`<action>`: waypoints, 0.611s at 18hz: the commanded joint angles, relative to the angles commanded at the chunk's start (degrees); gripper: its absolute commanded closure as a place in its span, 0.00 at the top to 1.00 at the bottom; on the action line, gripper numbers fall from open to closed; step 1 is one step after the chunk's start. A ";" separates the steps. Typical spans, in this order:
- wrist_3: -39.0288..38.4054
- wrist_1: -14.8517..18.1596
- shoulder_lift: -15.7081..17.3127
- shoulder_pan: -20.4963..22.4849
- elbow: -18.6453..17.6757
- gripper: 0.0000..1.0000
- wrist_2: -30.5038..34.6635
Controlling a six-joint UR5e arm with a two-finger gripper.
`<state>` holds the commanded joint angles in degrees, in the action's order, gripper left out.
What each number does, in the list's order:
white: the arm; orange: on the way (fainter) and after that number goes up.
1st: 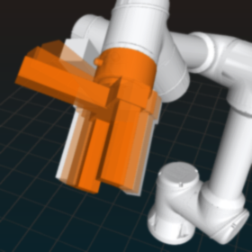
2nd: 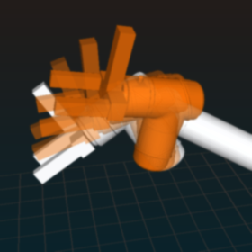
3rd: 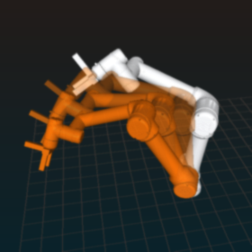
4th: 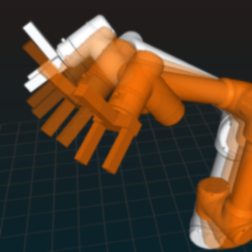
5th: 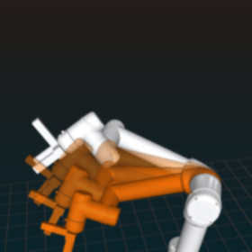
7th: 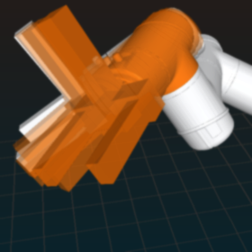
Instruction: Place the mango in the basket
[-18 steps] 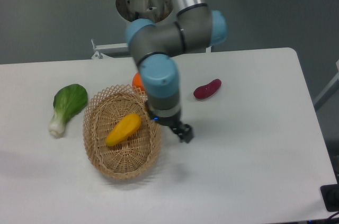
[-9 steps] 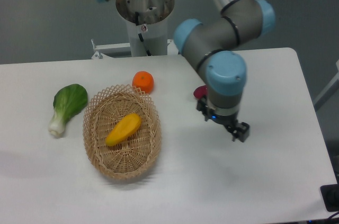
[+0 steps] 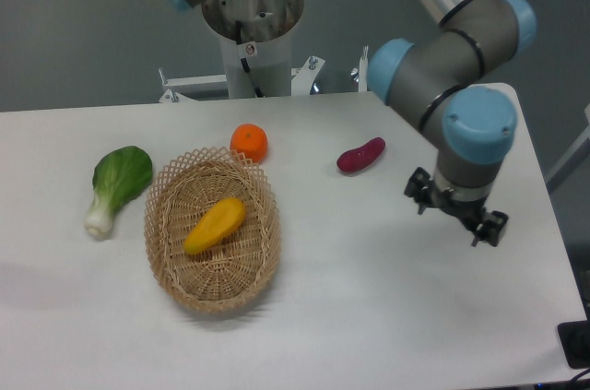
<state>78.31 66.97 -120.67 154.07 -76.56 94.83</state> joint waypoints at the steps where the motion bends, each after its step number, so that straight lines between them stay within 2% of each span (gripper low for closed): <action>1: 1.22 0.00 -0.35 0.53 0.44 1.00 0.00; 4: 3.87 -0.09 -0.62 1.76 0.71 1.00 -0.96; 11: 4.13 -0.26 -0.71 2.47 0.80 1.00 -1.58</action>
<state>82.44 66.71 -121.38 156.53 -75.76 93.25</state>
